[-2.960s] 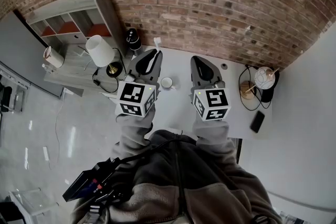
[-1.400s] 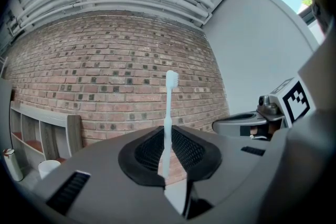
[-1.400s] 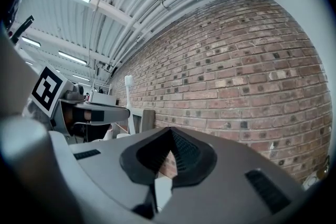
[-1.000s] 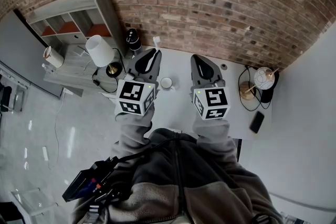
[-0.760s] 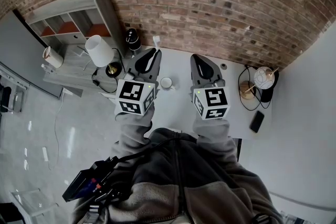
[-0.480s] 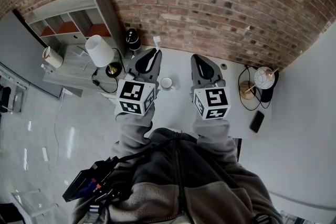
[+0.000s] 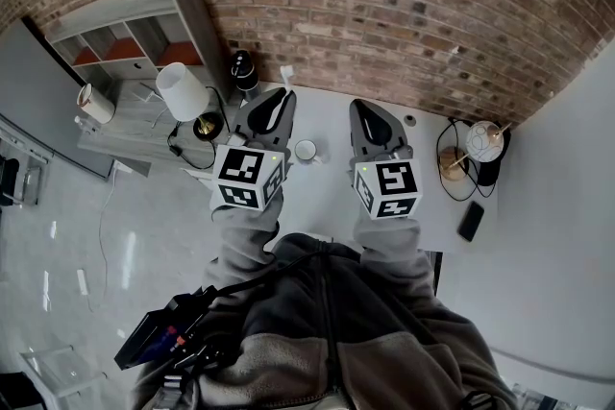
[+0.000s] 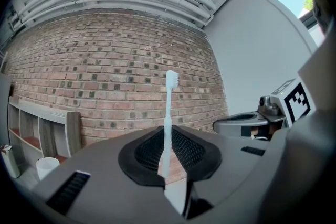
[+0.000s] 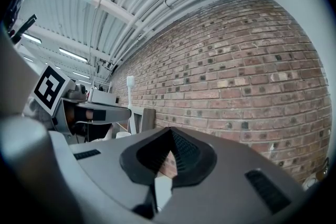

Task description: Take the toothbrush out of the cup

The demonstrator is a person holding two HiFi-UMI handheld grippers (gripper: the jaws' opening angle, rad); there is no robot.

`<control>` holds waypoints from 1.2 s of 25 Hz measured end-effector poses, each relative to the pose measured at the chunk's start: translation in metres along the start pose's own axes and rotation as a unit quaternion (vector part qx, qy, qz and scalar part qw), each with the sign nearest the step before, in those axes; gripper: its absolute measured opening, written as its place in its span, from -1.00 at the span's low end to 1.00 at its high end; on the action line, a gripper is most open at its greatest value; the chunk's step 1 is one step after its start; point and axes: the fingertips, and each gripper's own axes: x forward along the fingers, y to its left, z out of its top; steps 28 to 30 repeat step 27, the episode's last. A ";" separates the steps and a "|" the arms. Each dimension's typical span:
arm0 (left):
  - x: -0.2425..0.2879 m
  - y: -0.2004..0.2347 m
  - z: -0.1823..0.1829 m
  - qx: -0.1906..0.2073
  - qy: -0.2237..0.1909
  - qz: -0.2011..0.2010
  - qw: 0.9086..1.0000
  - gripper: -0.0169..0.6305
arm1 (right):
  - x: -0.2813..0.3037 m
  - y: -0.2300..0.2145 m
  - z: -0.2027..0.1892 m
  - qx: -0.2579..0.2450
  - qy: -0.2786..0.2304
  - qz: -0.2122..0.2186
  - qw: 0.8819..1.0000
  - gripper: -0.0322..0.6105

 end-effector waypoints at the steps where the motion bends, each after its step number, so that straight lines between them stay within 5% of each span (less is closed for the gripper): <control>1: 0.000 0.000 0.000 0.000 0.000 0.000 1.000 -0.79 | 0.000 0.000 0.000 0.000 0.000 0.000 1.000 -0.90; 30: 0.000 0.002 -0.004 -0.004 0.005 0.002 1.000 -0.79 | 0.001 -0.001 -0.003 0.003 0.003 0.000 1.000 -0.90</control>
